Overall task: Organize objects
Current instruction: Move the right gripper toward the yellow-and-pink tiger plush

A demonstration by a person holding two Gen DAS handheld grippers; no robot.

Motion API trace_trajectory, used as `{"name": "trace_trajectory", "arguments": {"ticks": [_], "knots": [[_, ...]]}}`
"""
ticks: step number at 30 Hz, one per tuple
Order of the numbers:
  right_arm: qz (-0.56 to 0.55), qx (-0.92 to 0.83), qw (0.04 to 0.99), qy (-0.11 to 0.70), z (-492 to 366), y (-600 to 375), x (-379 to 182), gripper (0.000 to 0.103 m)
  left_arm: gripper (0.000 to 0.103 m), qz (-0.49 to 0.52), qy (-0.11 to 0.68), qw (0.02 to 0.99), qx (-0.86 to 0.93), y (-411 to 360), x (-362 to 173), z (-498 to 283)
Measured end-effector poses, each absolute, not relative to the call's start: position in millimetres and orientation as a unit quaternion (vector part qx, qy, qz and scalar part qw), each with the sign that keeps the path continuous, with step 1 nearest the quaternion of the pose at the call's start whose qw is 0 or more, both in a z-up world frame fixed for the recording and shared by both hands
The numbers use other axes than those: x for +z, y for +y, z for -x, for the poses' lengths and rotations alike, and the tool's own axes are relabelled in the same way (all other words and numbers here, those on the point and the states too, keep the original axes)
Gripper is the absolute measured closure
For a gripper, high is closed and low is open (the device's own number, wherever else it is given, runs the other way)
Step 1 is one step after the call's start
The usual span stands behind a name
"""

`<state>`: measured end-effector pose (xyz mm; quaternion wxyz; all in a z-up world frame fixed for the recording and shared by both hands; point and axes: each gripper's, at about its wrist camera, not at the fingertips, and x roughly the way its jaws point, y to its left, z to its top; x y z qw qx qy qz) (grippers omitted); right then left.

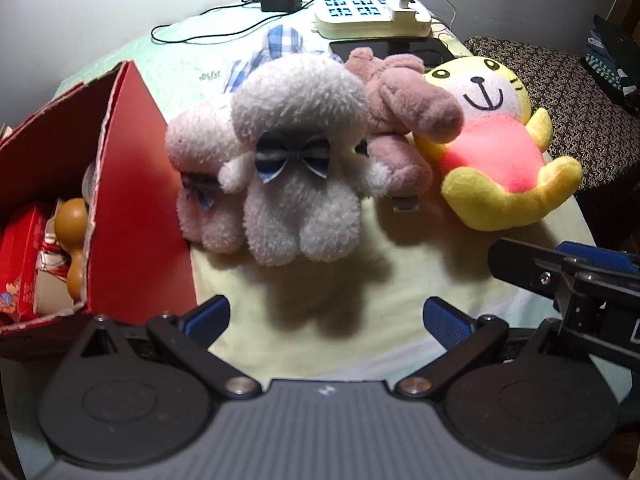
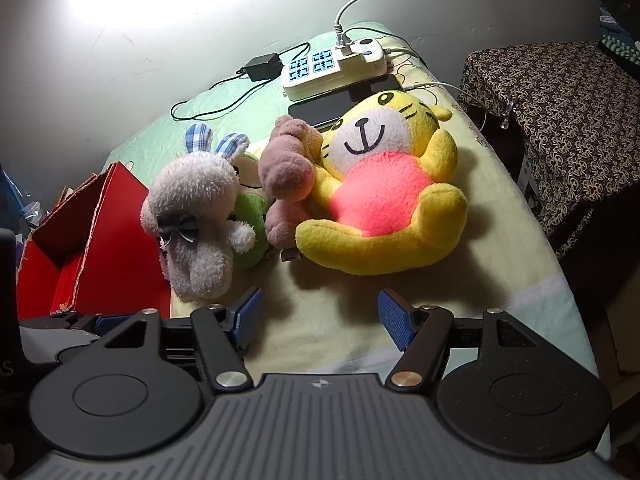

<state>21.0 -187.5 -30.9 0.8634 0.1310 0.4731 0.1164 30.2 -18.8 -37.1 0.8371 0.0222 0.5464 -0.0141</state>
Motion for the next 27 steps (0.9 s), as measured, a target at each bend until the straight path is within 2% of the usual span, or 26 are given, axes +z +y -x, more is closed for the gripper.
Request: {"name": "trace_trajectory", "arguments": {"ticks": [10, 15, 17, 27], "knots": [[-0.140, 0.123, 0.861, 0.473, -22, -191, -33, 0.036, 0.001, -0.022, 0.554, 0.832, -0.020, -21, -42, -35], [-0.147, 0.145, 0.859, 0.469, -24, -194, -31, 0.039, 0.002, -0.020, 0.549, 0.834, -0.037, -24, -40, -37], [-0.152, 0.157, 0.859, 0.462, -24, -197, -28, 0.039, 0.005, -0.016, 0.540, 0.840, -0.055, -24, -35, -38], [-0.212, 0.131, 0.881, 0.403, -48, -246, -11, 0.040, 0.007, 0.029, 0.475, 0.863, -0.171, -39, -2, -58]]}}
